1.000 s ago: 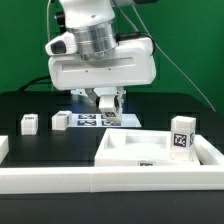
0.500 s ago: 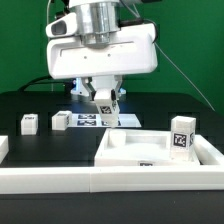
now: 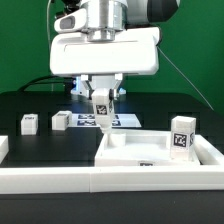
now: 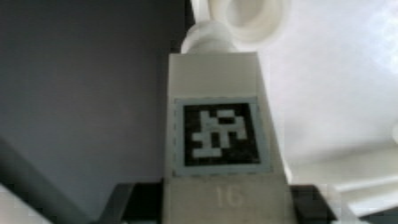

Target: Assemble square table

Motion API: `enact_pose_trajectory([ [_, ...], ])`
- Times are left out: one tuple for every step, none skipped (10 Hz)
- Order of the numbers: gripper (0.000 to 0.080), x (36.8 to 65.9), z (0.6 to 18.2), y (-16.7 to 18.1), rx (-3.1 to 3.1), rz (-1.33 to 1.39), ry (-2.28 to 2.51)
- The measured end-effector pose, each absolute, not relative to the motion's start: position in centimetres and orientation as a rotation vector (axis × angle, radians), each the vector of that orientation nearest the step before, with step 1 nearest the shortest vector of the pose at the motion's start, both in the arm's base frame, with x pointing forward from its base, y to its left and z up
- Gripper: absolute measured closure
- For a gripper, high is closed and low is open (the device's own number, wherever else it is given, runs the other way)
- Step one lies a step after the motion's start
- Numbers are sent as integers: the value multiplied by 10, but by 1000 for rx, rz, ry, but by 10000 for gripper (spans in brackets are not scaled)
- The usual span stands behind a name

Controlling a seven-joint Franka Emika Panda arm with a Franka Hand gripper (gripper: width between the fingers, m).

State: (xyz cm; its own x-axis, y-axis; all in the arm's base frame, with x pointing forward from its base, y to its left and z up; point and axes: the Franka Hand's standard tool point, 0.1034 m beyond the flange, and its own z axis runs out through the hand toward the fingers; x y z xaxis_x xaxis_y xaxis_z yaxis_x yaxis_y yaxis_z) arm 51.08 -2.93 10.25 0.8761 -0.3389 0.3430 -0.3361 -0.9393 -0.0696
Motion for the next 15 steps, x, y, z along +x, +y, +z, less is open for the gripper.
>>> enact_pose_trajectory([
  [509,516,105,-28,-3031,-529,533],
  [509,523,108,-23,-3024,-536,523],
  [509,522,108,-22,-3026,-534,521],
  [509,522,108,-22,-3026,-534,522],
  [509,525,109,-21,-3023,-529,518],
  [509,535,114,-20,-3016,-530,512],
  [509,546,119,-22,-3014,-532,491],
  [509,556,125,-23,-3013,-548,472],
  [509,556,125,-25,-3016,-602,478],
  [509,553,122,-25,-3019,-588,477],
  [509,557,125,-28,-3021,-655,478],
  [509,558,128,-33,-3027,-828,471],
  [509,559,128,-35,-3029,-951,455],
  [509,559,121,-36,-3036,-975,448],
  [509,561,115,-31,-3040,-883,450],
])
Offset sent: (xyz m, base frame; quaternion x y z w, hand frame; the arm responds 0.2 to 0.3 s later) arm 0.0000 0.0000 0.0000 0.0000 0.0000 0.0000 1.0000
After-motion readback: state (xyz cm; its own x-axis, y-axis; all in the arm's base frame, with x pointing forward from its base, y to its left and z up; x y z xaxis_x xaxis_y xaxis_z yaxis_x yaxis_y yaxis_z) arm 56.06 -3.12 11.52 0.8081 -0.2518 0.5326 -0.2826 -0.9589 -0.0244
